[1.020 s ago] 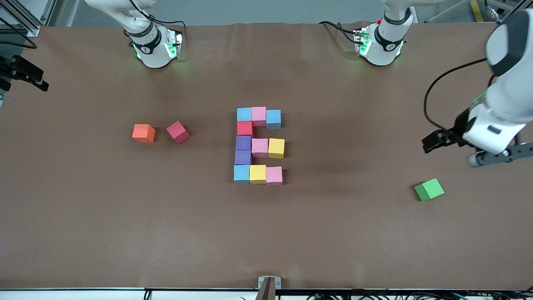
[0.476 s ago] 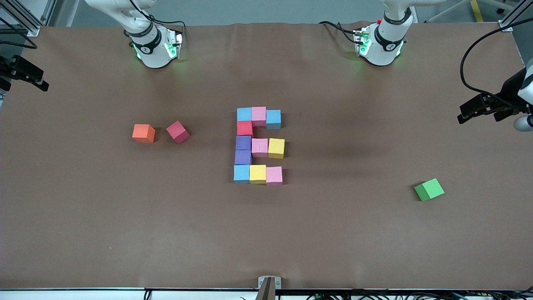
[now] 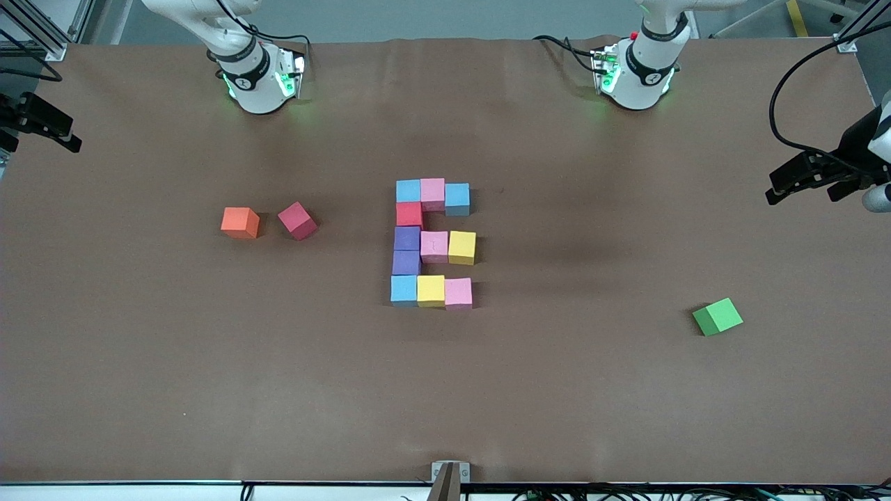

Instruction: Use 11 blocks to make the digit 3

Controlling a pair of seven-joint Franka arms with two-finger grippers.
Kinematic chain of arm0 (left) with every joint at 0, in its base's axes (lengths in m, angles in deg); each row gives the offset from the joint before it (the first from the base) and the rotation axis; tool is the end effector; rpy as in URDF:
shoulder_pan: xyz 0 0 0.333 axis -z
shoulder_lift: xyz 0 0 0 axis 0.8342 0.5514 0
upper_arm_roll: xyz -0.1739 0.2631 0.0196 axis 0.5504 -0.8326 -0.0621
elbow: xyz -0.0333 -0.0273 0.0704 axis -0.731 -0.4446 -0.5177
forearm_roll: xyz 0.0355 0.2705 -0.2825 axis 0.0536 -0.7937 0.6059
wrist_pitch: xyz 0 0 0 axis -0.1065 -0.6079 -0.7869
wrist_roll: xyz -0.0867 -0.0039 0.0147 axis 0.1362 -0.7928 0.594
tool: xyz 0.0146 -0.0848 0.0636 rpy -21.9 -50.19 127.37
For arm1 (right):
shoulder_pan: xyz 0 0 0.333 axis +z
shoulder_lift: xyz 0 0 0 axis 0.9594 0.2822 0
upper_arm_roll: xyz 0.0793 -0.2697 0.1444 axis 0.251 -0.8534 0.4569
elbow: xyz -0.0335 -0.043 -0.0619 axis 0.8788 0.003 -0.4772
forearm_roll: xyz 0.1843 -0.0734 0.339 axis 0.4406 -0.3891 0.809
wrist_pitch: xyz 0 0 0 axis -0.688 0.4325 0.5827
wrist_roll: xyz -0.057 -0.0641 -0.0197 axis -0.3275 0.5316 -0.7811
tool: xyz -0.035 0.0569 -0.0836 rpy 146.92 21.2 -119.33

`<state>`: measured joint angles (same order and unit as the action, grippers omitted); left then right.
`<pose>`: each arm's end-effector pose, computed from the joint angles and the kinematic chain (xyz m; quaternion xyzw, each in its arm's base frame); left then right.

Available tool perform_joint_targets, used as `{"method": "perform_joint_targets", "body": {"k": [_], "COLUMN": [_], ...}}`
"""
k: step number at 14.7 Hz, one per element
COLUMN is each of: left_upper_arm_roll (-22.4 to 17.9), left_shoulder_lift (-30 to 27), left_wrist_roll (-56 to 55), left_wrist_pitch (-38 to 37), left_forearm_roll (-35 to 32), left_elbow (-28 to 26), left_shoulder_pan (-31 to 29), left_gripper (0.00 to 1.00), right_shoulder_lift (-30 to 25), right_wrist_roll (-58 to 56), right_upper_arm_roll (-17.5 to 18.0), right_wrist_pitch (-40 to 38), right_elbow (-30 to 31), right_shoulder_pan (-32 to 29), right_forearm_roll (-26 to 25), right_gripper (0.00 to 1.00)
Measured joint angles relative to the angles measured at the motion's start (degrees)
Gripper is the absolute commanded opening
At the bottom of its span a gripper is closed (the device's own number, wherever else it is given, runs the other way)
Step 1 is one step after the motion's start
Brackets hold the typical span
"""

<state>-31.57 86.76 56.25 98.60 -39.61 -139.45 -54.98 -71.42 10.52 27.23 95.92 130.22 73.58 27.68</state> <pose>0.5629 -0.0145 0.6258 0.9991 0.0288 0.0282 0.0130 0.4960 -0.0505 0.6592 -0.9999 0.0120 0.0051 0.0028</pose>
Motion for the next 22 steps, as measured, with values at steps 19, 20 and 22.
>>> {"method": "perform_joint_targets", "body": {"k": [19, 20, 22], "left_upper_arm_roll": [0.0, 0.0, 0.1], "left_shoulder_lift": [-1.0, -1.0, -1.0], "left_wrist_roll": [0.6, 0.7, 0.9], "left_wrist_pitch": [1.1, 1.1, 1.1], "left_forearm_roll": [0.0, 0.0, 0.0], "left_elbow": [0.3, 0.3, 0.3], "left_shoulder_pan": [0.1, 0.1, 0.2], "left_gripper": [0.99, 0.99, 0.99], "right_shoulder_lift": [0.0, 0.0, 0.0], "right_wrist_roll": [-0.2, -0.2, -0.2], "right_upper_arm_roll": [0.6, 0.6, 0.7], "right_wrist_pitch": [0.0, 0.0, 0.0], "right_elbow": [0.0, 0.0, 0.0], "right_shoulder_pan": [0.3, 0.4, 0.5], "right_forearm_roll": [0.0, 0.0, 0.0], "right_gripper": [1.0, 1.0, 1.0]}}
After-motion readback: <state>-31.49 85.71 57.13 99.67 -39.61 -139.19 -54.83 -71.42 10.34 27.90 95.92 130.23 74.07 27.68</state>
